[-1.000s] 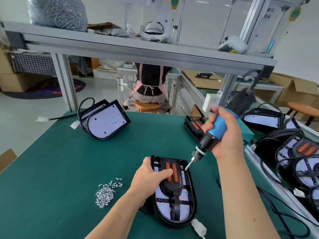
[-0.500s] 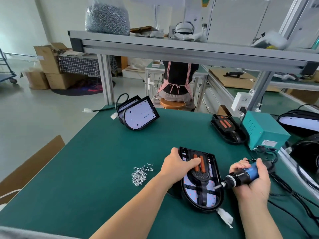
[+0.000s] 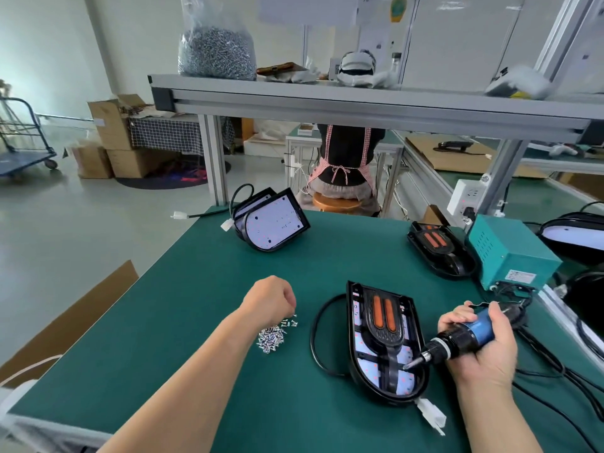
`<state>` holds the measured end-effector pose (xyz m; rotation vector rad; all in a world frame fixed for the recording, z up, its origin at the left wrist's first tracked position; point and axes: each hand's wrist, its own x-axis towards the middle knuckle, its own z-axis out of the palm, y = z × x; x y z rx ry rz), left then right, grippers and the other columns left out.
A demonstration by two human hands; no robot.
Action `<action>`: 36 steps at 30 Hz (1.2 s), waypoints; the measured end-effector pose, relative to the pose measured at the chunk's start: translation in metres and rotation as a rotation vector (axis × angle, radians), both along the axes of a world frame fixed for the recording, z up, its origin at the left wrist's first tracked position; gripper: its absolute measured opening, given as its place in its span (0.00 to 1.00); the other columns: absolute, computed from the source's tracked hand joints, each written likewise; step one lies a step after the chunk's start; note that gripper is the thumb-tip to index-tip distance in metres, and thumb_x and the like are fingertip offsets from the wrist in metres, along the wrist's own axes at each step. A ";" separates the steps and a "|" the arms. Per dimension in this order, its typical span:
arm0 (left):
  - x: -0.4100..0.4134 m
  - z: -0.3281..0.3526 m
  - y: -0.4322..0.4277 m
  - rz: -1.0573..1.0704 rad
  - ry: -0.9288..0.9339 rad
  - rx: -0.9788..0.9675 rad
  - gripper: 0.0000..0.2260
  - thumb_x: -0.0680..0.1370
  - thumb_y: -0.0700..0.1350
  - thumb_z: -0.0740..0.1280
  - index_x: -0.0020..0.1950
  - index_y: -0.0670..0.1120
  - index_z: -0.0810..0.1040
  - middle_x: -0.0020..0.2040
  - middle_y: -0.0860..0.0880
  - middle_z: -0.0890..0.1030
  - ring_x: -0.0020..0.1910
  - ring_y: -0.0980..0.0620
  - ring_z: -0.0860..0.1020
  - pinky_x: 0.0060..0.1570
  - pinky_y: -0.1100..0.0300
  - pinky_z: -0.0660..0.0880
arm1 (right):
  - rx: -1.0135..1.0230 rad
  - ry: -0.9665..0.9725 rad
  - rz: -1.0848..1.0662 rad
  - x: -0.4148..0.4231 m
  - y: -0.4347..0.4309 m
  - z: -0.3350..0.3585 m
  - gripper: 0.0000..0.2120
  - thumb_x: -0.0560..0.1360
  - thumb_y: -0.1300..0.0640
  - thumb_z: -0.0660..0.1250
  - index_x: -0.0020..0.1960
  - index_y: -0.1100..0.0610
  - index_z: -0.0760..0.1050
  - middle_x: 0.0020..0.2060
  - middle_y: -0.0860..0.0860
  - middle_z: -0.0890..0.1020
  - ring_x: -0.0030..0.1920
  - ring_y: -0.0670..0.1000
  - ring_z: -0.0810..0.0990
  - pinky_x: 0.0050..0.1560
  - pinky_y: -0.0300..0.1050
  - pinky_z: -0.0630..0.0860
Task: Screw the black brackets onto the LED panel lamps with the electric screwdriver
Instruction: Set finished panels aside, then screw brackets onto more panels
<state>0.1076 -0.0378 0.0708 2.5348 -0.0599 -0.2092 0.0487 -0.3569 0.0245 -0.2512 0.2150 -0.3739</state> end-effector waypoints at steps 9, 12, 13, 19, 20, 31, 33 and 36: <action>0.000 0.000 -0.007 -0.150 -0.065 0.237 0.08 0.74 0.38 0.65 0.40 0.50 0.77 0.44 0.53 0.79 0.46 0.49 0.78 0.43 0.58 0.75 | 0.014 -0.001 0.044 -0.002 0.000 0.005 0.13 0.73 0.52 0.71 0.49 0.59 0.71 0.35 0.48 0.73 0.33 0.42 0.73 0.38 0.33 0.74; -0.006 0.002 -0.012 -0.090 -0.165 0.103 0.08 0.75 0.37 0.62 0.40 0.49 0.73 0.44 0.51 0.79 0.46 0.47 0.77 0.46 0.55 0.76 | 0.036 -0.004 0.054 -0.003 0.000 0.008 0.14 0.71 0.52 0.72 0.49 0.59 0.71 0.35 0.48 0.73 0.32 0.42 0.73 0.37 0.33 0.74; -0.010 0.005 -0.017 -0.059 -0.217 0.019 0.07 0.75 0.37 0.62 0.40 0.48 0.73 0.42 0.51 0.79 0.45 0.46 0.77 0.44 0.54 0.76 | 0.053 -0.002 0.055 -0.003 0.000 0.008 0.14 0.73 0.52 0.71 0.49 0.60 0.71 0.34 0.48 0.73 0.32 0.42 0.73 0.36 0.33 0.74; -0.061 0.025 -0.079 -0.188 -0.249 -0.389 0.09 0.72 0.37 0.67 0.41 0.51 0.74 0.36 0.53 0.80 0.35 0.57 0.76 0.41 0.61 0.76 | 0.158 0.010 0.029 -0.002 -0.001 0.012 0.15 0.78 0.49 0.70 0.49 0.60 0.71 0.32 0.48 0.73 0.30 0.44 0.73 0.35 0.35 0.75; -0.071 0.024 -0.090 -0.232 -0.244 -0.414 0.10 0.72 0.36 0.66 0.43 0.52 0.74 0.37 0.53 0.81 0.34 0.59 0.75 0.41 0.64 0.75 | 0.174 0.009 0.024 -0.002 -0.002 0.012 0.15 0.78 0.49 0.70 0.49 0.60 0.71 0.32 0.48 0.73 0.30 0.44 0.74 0.35 0.35 0.75; -0.110 0.009 -0.136 -0.222 -0.228 -0.466 0.11 0.74 0.34 0.65 0.41 0.49 0.80 0.37 0.53 0.81 0.35 0.59 0.74 0.41 0.62 0.75 | 0.216 0.017 -0.039 -0.001 -0.008 0.014 0.17 0.77 0.47 0.71 0.49 0.59 0.69 0.31 0.49 0.74 0.30 0.44 0.74 0.42 0.34 0.72; -0.111 0.008 -0.135 -0.195 -0.203 -0.523 0.11 0.74 0.34 0.66 0.40 0.50 0.80 0.36 0.52 0.81 0.34 0.59 0.74 0.40 0.63 0.75 | 0.217 0.014 -0.051 -0.001 -0.010 0.014 0.17 0.77 0.47 0.71 0.49 0.59 0.70 0.31 0.48 0.74 0.30 0.44 0.74 0.41 0.35 0.73; -0.113 0.009 -0.136 -0.184 -0.188 -0.538 0.11 0.73 0.33 0.65 0.40 0.49 0.80 0.37 0.51 0.82 0.33 0.59 0.74 0.40 0.62 0.75 | 0.198 0.018 -0.048 0.000 -0.011 0.014 0.18 0.76 0.46 0.72 0.49 0.59 0.70 0.31 0.48 0.73 0.30 0.44 0.74 0.40 0.35 0.73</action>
